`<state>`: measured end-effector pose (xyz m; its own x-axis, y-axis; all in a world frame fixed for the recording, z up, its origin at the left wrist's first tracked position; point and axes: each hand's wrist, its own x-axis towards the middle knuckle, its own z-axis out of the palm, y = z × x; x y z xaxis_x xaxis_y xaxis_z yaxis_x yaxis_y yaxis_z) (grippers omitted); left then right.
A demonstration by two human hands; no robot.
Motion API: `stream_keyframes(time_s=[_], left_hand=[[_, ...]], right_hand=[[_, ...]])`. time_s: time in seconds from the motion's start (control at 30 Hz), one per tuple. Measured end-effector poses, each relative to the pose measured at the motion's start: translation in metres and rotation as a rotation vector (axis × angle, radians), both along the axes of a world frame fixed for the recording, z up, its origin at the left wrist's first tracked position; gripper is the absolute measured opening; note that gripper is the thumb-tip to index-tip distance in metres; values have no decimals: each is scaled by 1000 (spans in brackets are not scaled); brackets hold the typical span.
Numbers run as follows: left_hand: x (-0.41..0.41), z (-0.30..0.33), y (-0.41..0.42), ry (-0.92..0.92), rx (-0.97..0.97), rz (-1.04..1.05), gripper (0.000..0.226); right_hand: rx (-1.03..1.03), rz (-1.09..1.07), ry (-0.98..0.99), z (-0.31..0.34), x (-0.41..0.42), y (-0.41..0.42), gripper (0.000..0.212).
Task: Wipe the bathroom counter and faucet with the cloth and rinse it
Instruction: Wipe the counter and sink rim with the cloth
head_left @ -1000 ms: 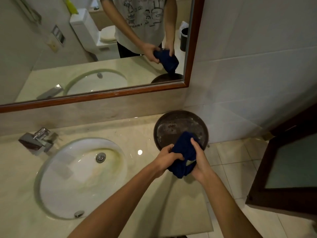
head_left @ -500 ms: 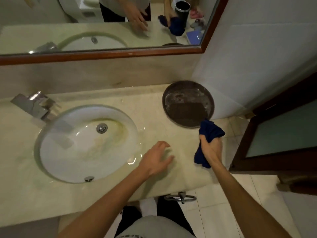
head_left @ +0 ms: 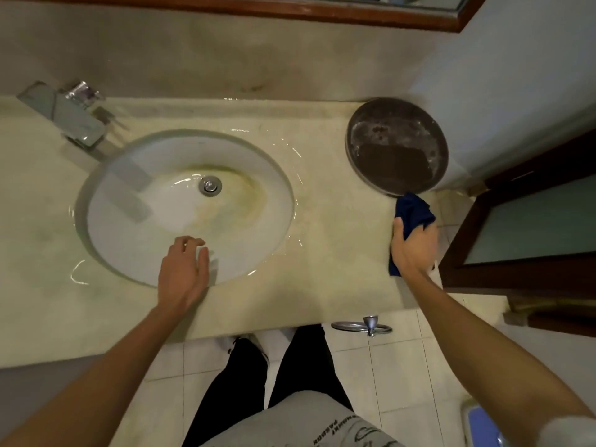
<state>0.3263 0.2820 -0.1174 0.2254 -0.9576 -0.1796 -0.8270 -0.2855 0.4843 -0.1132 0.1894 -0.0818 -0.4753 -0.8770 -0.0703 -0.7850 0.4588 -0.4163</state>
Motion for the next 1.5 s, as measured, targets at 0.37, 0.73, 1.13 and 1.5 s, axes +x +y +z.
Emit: stream_keyframes(time_s=[0.37,0.73,1.13,1.5], left_hand=[[4,-2,4,223,-154,219,21],[27,1,-13,484,58,503,35],[23,2,-17,430,188,453,44],[9,3,-17,378,241,480,46]], right_hand=[[-27,112,90,-17,165,26,57],[20,399,-423,7,324,0,42],[-89,220,-341,45,-22,14,51],[40,176,-168,2,-102,62,57]])
